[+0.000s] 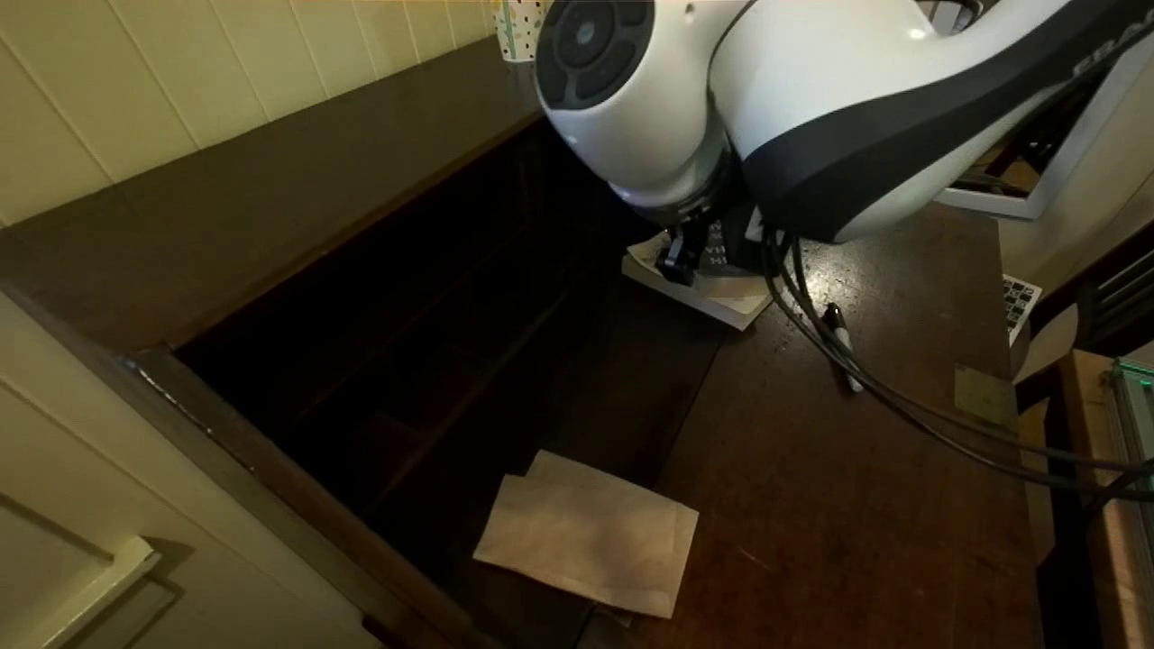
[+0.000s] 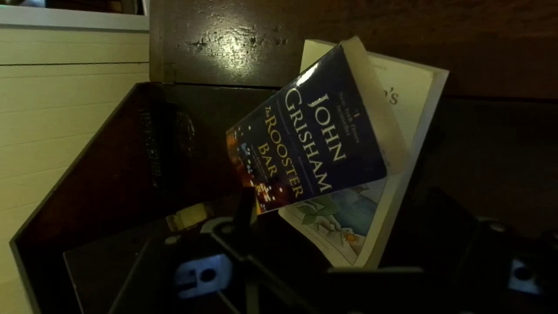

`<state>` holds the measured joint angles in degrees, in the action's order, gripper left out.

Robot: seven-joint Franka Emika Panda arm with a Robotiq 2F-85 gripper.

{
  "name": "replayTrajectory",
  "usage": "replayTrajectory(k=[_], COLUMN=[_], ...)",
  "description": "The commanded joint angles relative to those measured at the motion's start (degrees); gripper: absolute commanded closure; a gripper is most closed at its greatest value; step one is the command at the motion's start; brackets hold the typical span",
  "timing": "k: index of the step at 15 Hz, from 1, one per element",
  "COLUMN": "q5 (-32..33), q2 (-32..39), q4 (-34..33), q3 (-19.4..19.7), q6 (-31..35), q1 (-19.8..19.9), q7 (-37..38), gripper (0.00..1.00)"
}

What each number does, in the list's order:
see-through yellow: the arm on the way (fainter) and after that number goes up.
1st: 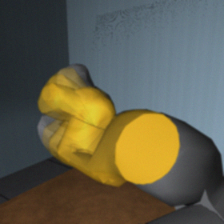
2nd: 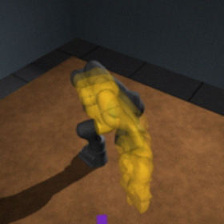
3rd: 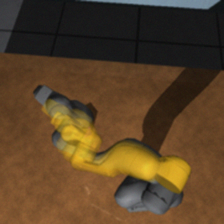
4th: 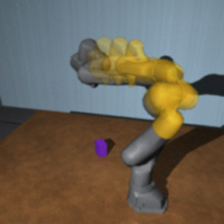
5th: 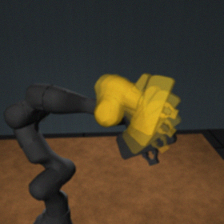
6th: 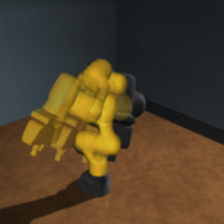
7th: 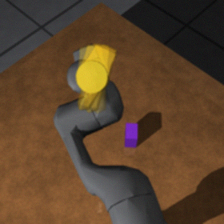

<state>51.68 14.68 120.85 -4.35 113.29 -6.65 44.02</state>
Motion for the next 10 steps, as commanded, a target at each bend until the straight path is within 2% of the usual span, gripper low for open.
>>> replayTrajectory(k=[1, 2, 3, 4, 5, 6, 10], q5=[-1.4, -1.6, -1.2, -1.2, -1.0, -0.7, 0.7], q2=[-6.0, -7.2, -8.3, -9.3, -10.3, -10.8, -12.2], q4=[7.9, 9.4, 10.8, 12.3, 13.7, 14.8, 18.6], q3=[2.0, 2.8, 3.6, 4.4, 5.2, 6.0, 9.1], q6=[10.3, 13.1, 15.5, 18.6, 22.0, 24.1, 30.6], q1=[3.4, 4.3, 4.9, 5.8, 6.6, 7.2, 9.4], q7=[-0.6, -0.4, 0.3, 1.2, 1.4, 1.8, 5.7], gripper=[0.19, 0.16, 0.23, 0.41, 0.43, 0.49, 0.78])
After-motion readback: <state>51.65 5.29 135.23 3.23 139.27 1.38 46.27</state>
